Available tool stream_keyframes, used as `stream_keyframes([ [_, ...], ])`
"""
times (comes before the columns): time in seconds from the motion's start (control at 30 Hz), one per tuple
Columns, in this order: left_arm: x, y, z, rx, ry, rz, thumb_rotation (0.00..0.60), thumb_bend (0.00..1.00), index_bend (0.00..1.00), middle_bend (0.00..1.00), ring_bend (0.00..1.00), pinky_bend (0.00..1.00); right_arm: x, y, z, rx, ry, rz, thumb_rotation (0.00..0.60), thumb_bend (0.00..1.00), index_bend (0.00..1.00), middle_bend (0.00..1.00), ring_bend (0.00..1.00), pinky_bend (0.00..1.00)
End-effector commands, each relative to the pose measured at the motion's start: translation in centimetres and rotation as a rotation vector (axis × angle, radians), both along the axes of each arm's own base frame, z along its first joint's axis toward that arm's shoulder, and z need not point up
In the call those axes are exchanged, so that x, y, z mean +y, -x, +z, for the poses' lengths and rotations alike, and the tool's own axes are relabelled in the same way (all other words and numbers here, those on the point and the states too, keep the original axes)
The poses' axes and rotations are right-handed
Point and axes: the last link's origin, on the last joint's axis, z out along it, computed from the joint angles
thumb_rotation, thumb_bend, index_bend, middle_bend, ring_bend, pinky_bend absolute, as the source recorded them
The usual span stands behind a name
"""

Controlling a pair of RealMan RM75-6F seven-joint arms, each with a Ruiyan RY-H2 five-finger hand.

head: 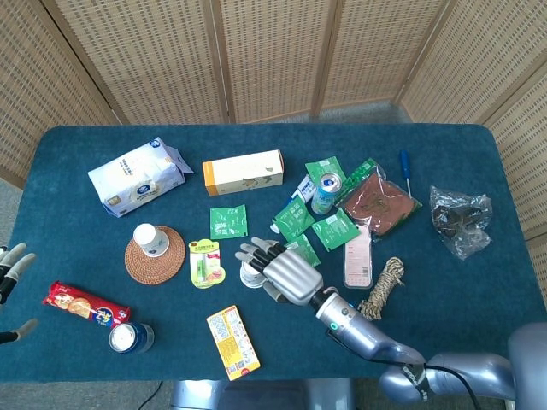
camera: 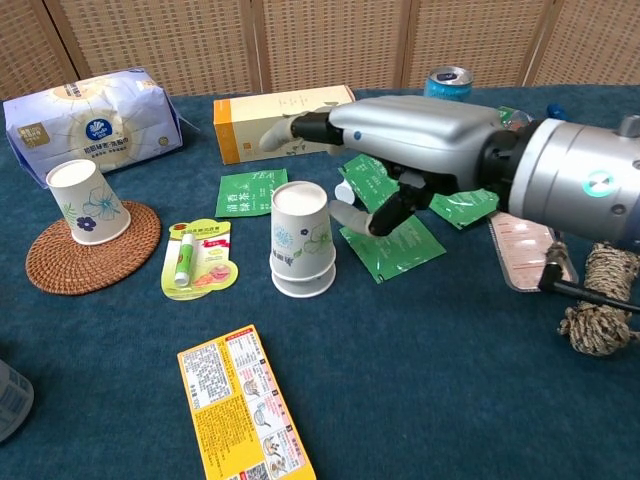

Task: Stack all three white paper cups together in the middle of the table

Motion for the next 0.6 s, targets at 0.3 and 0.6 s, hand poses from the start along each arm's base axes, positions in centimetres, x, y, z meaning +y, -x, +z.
stream_keyframes([
  [0.3, -0.1, -0.2, -0.3, 0.003, 0.008, -0.003, 0.6, 0.23, 0.0, 0.0, 0.0, 0.0, 0.8, 3.1, 2.6, -0.009, 0.029, -0.029, 0.6, 0.57, 0.16, 0.0, 0.0, 0.19],
  [0.6, 0.0, -0.1, -0.8, 0.012, 0.022, 0.005, 0.6, 0.23, 0.0, 0.0, 0.0, 0.0, 0.8, 4.2, 1.3, 0.019, -0.001, -0.048, 0.6, 0.57, 0.18, 0.0, 0.0, 0.19],
])
